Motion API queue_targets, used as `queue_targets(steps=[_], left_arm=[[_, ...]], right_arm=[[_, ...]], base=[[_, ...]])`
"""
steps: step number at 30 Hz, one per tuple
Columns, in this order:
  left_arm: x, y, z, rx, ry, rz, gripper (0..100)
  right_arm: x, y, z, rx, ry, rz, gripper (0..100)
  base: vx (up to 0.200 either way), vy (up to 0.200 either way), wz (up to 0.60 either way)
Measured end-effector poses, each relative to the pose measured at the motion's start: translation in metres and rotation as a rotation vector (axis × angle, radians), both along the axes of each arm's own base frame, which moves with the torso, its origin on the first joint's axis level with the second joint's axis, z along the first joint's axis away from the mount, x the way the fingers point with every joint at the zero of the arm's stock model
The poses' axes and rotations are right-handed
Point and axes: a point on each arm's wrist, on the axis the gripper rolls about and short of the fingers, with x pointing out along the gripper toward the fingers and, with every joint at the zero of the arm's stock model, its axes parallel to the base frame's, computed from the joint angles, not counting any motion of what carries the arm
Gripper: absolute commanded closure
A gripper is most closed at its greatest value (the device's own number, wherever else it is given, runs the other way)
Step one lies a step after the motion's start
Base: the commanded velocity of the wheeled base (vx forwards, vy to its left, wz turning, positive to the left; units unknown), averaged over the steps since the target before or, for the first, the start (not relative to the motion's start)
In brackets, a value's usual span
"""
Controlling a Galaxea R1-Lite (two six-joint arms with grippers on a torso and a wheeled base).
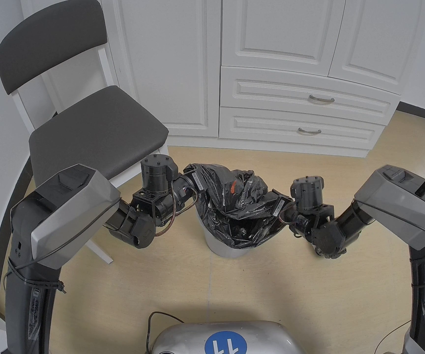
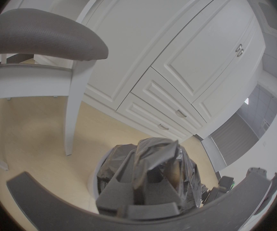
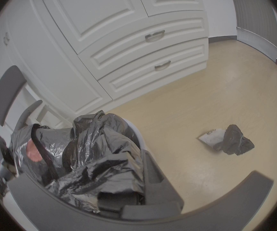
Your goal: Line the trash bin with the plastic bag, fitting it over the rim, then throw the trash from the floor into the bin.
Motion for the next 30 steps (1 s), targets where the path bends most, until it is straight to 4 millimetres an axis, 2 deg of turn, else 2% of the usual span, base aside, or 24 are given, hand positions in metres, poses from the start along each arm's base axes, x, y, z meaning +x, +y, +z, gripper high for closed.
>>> queue_targets(steps=[7, 11, 14, 17, 23, 30], left_arm=[[-0.004, 0.01, 0.001, 0.04, 0.084, 0.036, 100], [-0.006, 0.015, 0.003, 0.082, 0.163, 0.072, 100], [-0.007, 0.016, 0.004, 0.122, 0.237, 0.103, 100], [-0.002, 0.016, 0.013, 0.121, 0.261, 0.139, 100], [0.015, 0.009, 0.027, 0.076, 0.298, 0.215, 100], [0.03, -0.003, 0.02, 0.049, 0.413, 0.282, 100]], right_arm=[[0.021, 0.013, 0.035, 0.066, 0.135, -0.081, 100], [0.036, 0.018, 0.059, 0.144, 0.157, -0.142, 100], [0.047, 0.022, 0.067, 0.205, 0.156, -0.181, 100], [0.056, 0.024, 0.065, 0.247, 0.152, -0.213, 100], [0.073, 0.031, 0.043, 0.257, 0.139, -0.279, 100], [0.082, 0.034, 0.009, 0.226, 0.157, -0.328, 100]], base=[[0.0, 0.0, 0.0], [0.0, 0.0, 0.0], [0.0, 0.0, 0.0], [0.0, 0.0, 0.0], [0.0, 0.0, 0.0], [0.0, 0.0, 0.0]])
